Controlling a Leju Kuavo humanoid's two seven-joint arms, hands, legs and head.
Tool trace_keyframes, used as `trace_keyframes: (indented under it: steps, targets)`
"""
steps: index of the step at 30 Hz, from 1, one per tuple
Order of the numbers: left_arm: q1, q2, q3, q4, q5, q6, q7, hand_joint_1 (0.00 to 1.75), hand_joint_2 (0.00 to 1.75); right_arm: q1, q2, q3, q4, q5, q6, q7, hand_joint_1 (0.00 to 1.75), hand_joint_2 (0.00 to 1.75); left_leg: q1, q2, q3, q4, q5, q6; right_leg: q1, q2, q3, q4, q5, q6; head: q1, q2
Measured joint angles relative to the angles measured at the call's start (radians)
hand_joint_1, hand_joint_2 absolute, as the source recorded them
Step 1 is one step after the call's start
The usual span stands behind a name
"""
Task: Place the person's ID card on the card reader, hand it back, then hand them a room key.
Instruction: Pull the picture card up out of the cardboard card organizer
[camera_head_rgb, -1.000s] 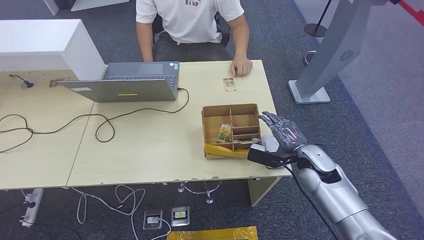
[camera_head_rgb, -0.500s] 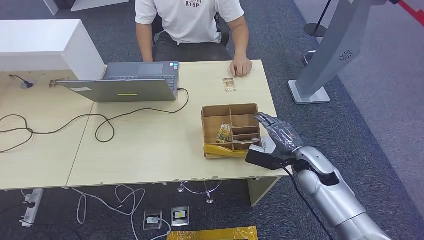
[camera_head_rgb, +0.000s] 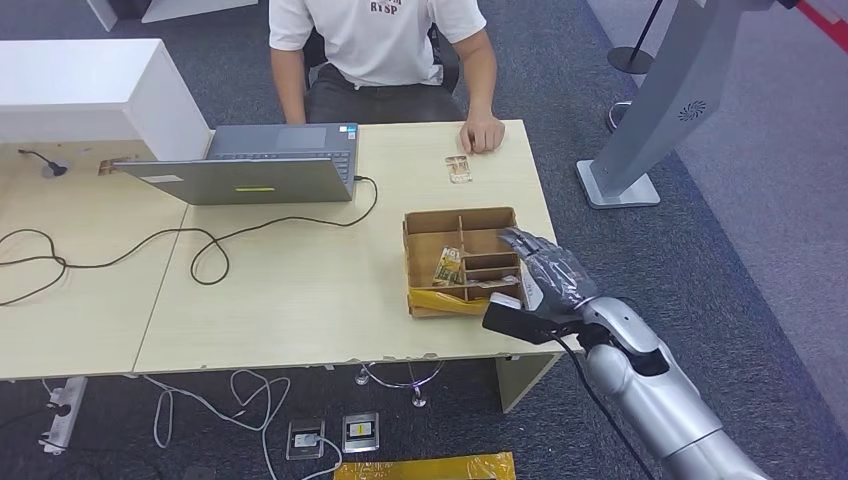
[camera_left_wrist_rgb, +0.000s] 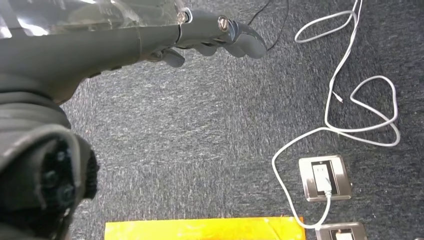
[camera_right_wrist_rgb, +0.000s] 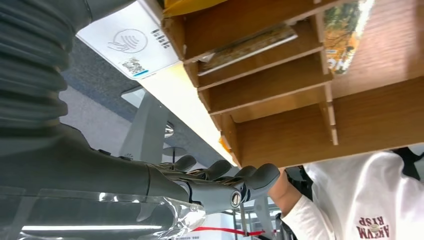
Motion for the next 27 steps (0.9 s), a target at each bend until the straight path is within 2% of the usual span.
trace_keyframes:
  steps: [14,27]
  targets:
    - [-0.001,0.0,-0.006,0.0,-0.008,-0.006,0.0,0.0,0.0,-0.058,0.047,0.028,0.047,0.0,-0.027,-0.031,0.0,1.75,0.0,0.0,0.0,0.0,0.0,0.0,0.0,0.0,0.0,0.0,0.0,0.0,0.0,0.0]
    - [-0.007,0.004,-0.019,0.0,-0.018,-0.011,0.0,0.0,0.0,-0.063,0.052,0.036,0.077,-0.005,-0.027,-0.022,0.0,1.75,0.0,0.0,0.0,0.0,0.0,0.0,0.0,0.001,0.0,0.0,0.0,0.0,0.0,0.0]
